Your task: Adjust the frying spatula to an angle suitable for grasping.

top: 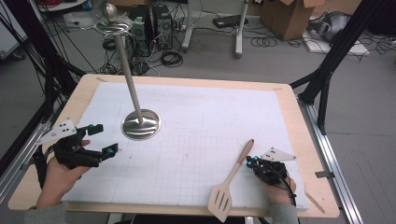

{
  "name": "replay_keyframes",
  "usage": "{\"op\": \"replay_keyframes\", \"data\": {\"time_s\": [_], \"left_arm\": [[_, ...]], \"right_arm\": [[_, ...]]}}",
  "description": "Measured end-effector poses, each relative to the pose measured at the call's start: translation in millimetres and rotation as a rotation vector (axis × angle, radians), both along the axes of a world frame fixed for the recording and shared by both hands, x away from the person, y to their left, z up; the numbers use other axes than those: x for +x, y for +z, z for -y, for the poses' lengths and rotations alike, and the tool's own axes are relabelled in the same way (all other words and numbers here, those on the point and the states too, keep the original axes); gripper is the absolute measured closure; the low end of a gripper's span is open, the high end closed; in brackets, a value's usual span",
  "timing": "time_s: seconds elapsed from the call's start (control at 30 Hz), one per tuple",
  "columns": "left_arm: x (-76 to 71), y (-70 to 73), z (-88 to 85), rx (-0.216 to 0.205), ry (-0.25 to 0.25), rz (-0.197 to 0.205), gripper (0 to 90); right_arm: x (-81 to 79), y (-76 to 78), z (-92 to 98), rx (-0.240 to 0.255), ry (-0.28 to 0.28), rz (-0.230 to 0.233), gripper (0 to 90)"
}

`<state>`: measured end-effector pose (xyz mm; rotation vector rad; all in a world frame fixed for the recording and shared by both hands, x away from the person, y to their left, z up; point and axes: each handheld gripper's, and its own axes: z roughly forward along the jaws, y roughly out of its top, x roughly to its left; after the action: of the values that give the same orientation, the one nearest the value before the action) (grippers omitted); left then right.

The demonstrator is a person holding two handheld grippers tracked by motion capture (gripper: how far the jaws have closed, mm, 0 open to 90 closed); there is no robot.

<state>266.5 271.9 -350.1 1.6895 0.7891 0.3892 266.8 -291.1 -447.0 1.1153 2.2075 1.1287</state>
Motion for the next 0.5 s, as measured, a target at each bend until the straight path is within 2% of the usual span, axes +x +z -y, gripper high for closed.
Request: {"op": "replay_keyframes", "data": {"time_s": [0.13,0.3,0.37,0.5], "left_arm": [[-1.2,-3.2,4.5,0.017,0.005,-0.001,1.9],[-2.1,-4.9,9.2,0.036,-0.006,-0.006,1.9],[-2.5,-5.1,9.1,0.035,-0.005,-0.006,1.9],[-3.5,-5.0,7.0,0.037,0.006,-0.002,1.9]], "right_arm": [[4.3,-2.2,1.0,-0.008,-0.026,-0.026,90.0],[7.8,-3.8,-3.5,-0.051,-0.012,-0.052,90.0],[8.8,-4.1,-4.8,-0.066,-0.008,-0.048,90.0],[10.5,-4.4,-4.9,-0.062,-0.007,-0.053,90.0]]}}
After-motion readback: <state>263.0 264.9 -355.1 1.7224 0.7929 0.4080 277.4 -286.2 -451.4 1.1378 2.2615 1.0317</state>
